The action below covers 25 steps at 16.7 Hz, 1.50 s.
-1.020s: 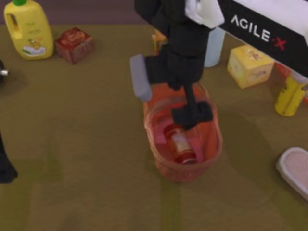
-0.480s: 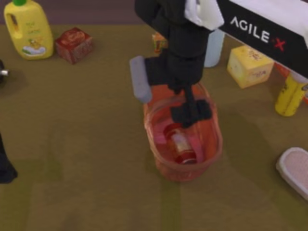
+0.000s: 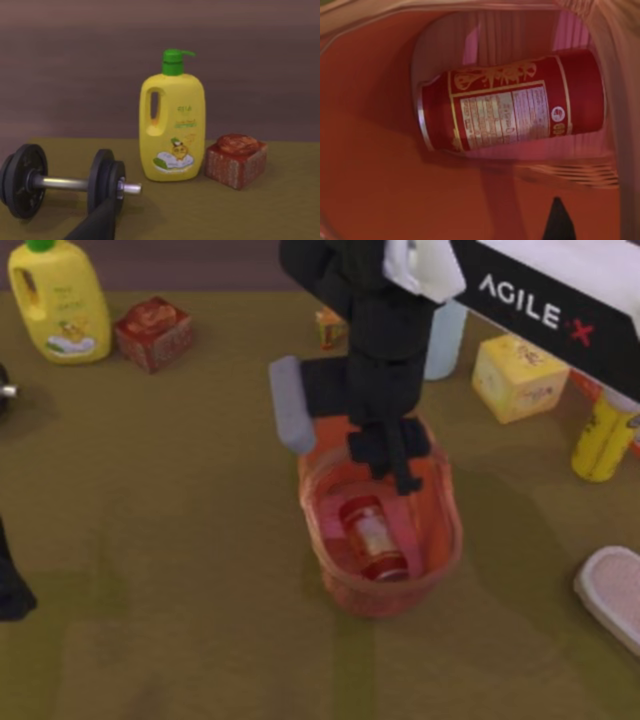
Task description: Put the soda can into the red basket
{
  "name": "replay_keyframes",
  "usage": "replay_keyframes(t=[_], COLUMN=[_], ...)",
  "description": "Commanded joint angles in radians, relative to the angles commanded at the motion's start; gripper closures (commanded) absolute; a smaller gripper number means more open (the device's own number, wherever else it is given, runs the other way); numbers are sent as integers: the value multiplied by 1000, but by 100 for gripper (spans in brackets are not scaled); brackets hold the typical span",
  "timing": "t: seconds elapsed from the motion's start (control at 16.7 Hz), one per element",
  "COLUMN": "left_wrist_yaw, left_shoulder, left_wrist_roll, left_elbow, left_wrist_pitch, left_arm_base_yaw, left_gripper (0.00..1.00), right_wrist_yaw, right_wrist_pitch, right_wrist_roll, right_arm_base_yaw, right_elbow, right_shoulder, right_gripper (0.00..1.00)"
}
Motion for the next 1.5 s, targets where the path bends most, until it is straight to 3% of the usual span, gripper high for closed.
replay_keyframes(t=[0.12,1.5], left_wrist_yaw=[0,0], left_shoulder=[0,0], left_wrist_roll=[0,0], left_elbow=[0,0], left_wrist_pitch=[0,0], left_arm_base_yaw=[0,0], left_gripper=[0,0], right_wrist_yaw=[0,0], right_wrist_pitch=[0,0], right_wrist_roll=[0,0], right_arm_base_yaw=[0,0], right_elbow=[0,0], right_shoulder=[0,0], right_gripper=[100,100])
